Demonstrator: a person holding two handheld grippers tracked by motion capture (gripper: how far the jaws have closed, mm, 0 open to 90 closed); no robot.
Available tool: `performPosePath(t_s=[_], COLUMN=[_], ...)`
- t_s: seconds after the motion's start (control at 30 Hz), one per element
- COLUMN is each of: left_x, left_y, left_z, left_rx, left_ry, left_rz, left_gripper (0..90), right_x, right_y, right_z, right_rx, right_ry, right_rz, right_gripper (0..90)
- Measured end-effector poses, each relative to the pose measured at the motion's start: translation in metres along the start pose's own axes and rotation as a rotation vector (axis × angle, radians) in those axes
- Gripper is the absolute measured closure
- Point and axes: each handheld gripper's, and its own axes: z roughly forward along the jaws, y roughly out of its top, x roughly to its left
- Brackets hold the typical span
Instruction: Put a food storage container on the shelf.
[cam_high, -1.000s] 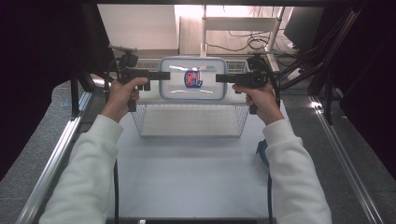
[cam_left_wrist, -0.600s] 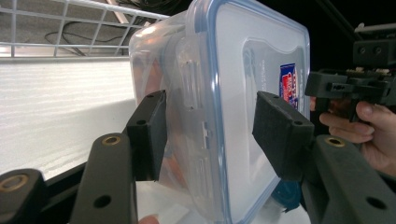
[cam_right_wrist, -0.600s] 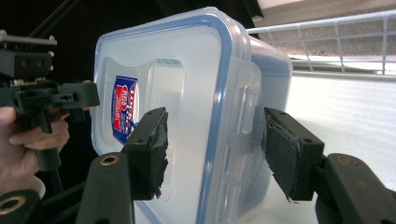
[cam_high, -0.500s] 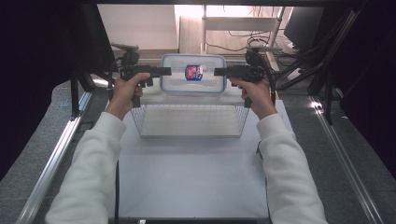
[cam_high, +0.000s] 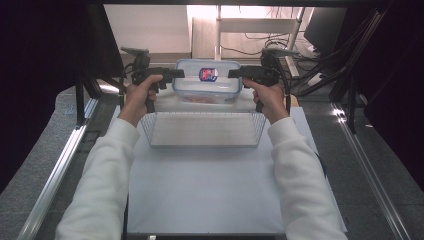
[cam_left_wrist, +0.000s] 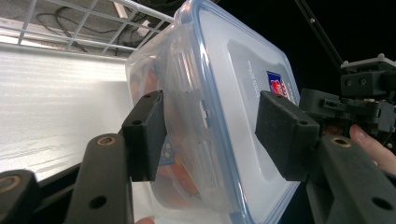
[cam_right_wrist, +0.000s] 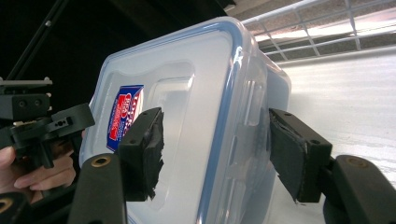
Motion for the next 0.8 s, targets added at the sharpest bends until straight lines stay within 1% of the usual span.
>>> performPosePath(t_s=[0.1, 0.17, 0.23, 0.3, 0.33, 0.43, 0.47, 0.5, 0.53, 0.57, 0.6, 0.63, 0.7, 0.77, 0.8], left_x=[0.001, 0.003, 0.004, 0.004, 0.005, 0.005, 0.004, 0.004, 0.003, 0.002, 0.001, -0.002, -0.009, -0.015, -0.017], left_y=[0.0, 0.001, 0.001, 0.001, 0.0, 0.0, 0.0, 0.0, 0.0, -0.001, -0.001, -0.002, -0.003, -0.006, -0.008], left_z=[0.004, 0.005, 0.006, 0.008, 0.008, 0.01, 0.01, 0.01, 0.01, 0.009, 0.007, 0.004, -0.003, -0.011, -0.014], left_rx=[-0.007, -0.01, -0.013, -0.022, -0.025, -0.028, -0.027, -0.029, -0.036, -0.05, -0.061, -0.075, -0.088, -0.094, -0.094], left_ry=[0.009, 0.008, 0.009, 0.017, 0.018, 0.018, 0.022, 0.035, 0.058, 0.075, 0.087, 0.103, 0.114, 0.131, 0.14], left_rz=[-0.014, -0.026, -0.032, -0.036, -0.038, -0.03, -0.029, -0.025, -0.008, -0.001, 0.009, 0.029, 0.084, 0.142, 0.161], left_gripper=[41.3, 41.0, 40.8, 40.6, 40.5, 39.4, 38.2, 35.4, 32.6, 29.5, 26.7, 24.4, 20.7, 19.4, 18.9], right_x=[0.0, 0.0, -0.001, 0.0, 0.0, 0.001, 0.003, 0.004, 0.006, 0.008, 0.009, 0.01, 0.011, 0.011, 0.011], right_y=[0.001, 0.002, 0.003, 0.003, 0.003, 0.002, 0.001, 0.0, -0.001, -0.003, -0.005, -0.006, -0.009, -0.012, -0.014], right_z=[0.003, 0.004, 0.006, 0.007, 0.008, 0.008, 0.007, 0.007, 0.007, 0.007, 0.006, 0.005, 0.0, -0.009, -0.013], right_rx=[0.009, 0.018, 0.018, 0.02, 0.013, 0.004, -0.003, -0.012, -0.031, -0.054, -0.07, -0.084, -0.114, -0.136, -0.142], right_ry=[-0.023, -0.031, -0.044, -0.049, -0.055, -0.069, -0.08, -0.09, -0.105, -0.113, -0.124, -0.126, -0.129, -0.125, -0.124], right_rz=[0.007, 0.023, 0.042, 0.042, 0.05, 0.037, 0.027, 0.012, -0.005, -0.02, -0.029, -0.034, -0.058, -0.098, -0.114], right_gripper=[35.3, 35.1, 34.3, 33.7, 33.5, 32.4, 31.7, 29.6, 26.0, 22.6, 19.7, 17.7, 14.7, 14.0, 13.9])
